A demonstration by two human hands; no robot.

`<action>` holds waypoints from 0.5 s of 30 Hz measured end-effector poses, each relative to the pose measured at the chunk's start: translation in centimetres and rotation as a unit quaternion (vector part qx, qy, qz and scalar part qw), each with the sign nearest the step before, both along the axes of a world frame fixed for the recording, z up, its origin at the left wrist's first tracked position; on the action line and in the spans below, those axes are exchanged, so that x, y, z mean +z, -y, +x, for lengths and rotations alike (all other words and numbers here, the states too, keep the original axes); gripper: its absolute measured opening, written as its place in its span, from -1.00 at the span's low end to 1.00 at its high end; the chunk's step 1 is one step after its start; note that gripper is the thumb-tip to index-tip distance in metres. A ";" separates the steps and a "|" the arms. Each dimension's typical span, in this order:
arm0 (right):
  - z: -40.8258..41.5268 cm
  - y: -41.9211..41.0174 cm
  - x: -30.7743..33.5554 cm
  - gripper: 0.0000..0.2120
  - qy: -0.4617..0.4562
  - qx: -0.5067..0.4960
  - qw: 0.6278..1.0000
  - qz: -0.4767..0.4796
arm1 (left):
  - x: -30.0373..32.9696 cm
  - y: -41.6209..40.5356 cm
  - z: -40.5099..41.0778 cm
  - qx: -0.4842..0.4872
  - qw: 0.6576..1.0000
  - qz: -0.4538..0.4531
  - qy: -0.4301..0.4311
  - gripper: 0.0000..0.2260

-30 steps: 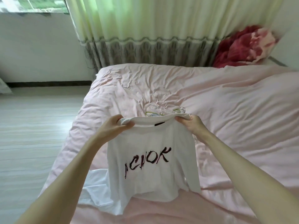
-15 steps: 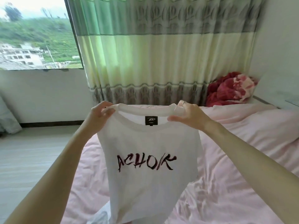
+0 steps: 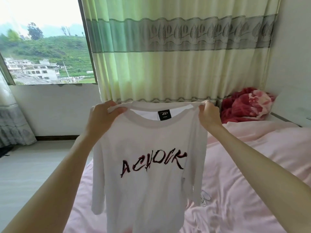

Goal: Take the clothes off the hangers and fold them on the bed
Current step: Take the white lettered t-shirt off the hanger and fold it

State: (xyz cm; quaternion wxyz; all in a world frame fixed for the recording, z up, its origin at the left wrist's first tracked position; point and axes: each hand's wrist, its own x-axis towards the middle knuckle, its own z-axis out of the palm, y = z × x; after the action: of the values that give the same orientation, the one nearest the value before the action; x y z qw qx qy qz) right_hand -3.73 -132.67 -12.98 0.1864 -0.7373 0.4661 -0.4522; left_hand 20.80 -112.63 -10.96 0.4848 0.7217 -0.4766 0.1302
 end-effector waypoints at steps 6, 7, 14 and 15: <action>-0.8 1.1 0.9 -0.74 0.067 -0.015 0.997 0.024 | -1.1 -0.3 1.7 -0.021 0.969 0.237 0.072 -0.79; -0.7 1.2 1.1 -0.74 0.083 -0.015 0.995 0.045 | -1.2 0.0 1.9 -0.021 0.965 0.246 0.083 -0.82; -1.7 -0.2 2.0 -0.75 -0.004 0.048 0.997 -0.052 | -1.8 1.2 2.1 0.072 0.993 0.092 0.027 -0.77; -2.0 -0.6 2.0 -0.72 -0.051 0.050 0.993 -0.091 | -1.8 1.2 2.2 0.080 0.993 0.087 -0.009 -0.74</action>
State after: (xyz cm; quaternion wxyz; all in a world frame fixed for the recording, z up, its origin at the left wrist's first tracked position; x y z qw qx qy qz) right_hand -5.69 -132.06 -10.98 0.1168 -0.7954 0.3947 -0.4449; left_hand 23.00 -113.85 -12.80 0.4127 0.7980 -0.4223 0.1204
